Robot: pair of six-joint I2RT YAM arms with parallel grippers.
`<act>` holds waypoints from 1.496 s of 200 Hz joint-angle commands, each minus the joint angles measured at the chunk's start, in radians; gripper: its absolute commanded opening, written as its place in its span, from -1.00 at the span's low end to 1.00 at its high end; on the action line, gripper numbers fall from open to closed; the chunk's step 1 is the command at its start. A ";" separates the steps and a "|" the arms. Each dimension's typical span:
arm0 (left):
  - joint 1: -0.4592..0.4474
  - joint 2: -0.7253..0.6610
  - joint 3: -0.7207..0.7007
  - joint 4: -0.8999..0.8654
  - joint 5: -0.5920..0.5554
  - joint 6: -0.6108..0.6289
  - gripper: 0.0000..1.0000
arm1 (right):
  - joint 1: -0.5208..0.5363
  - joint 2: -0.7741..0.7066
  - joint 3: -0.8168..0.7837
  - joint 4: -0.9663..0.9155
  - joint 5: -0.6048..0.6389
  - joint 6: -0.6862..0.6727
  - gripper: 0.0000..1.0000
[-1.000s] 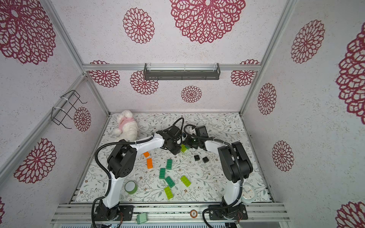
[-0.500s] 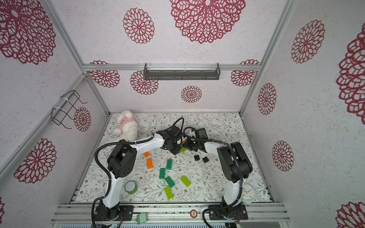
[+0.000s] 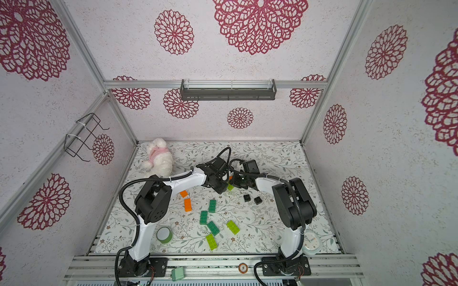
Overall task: Assemble a small pinwheel with lego
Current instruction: Assemble the lego brick with the lego brick.
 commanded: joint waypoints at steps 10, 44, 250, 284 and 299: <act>-0.008 0.001 -0.001 0.001 -0.007 0.006 -0.25 | -0.003 0.031 -0.055 -0.151 0.176 -0.025 -0.90; -0.009 -0.003 -0.015 0.012 -0.018 -0.003 -0.21 | 0.021 0.004 -0.097 -0.141 0.193 -0.009 -0.93; 0.027 -0.403 -0.332 0.242 -0.045 -0.184 0.41 | -0.013 -0.253 -0.087 -0.186 0.032 -0.066 -0.04; 0.014 -0.602 -0.504 0.265 -0.170 -0.298 0.62 | -0.004 -0.287 -0.128 -0.185 0.047 -0.102 0.19; 0.024 -0.699 -0.598 0.292 -0.204 -0.336 0.70 | 0.031 -0.300 -0.138 -0.207 0.083 -0.129 0.24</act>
